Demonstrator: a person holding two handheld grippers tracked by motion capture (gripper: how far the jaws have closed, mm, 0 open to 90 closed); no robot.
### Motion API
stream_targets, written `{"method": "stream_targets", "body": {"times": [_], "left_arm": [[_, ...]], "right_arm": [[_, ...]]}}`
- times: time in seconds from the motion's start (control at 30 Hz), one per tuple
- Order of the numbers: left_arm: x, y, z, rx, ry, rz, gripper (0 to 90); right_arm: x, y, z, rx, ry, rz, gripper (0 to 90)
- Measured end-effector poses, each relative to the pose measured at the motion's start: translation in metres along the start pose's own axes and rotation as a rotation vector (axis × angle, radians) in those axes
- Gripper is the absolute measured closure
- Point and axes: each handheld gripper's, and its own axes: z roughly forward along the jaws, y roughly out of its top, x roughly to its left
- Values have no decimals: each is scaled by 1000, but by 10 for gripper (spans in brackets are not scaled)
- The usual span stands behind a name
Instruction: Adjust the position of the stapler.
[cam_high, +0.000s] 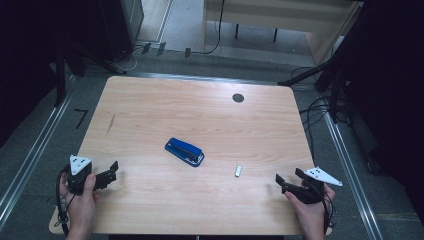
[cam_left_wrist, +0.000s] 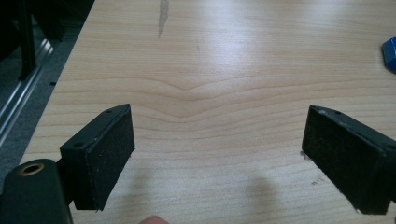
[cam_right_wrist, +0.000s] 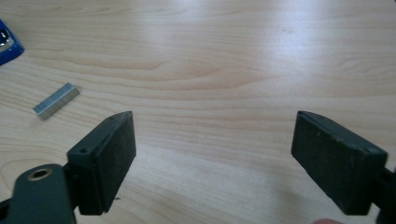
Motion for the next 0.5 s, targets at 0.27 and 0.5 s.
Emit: {"method": "stream_targets", "body": {"times": [0.27,0.5], "left_arm": [[0,1,2,14,0,-8,111],[0,2,4,32,-9,-1,117]], "right_arm": [[22,20,1,-43,36,-77,313],[39,32,16,-29,62,-199,394]]}}
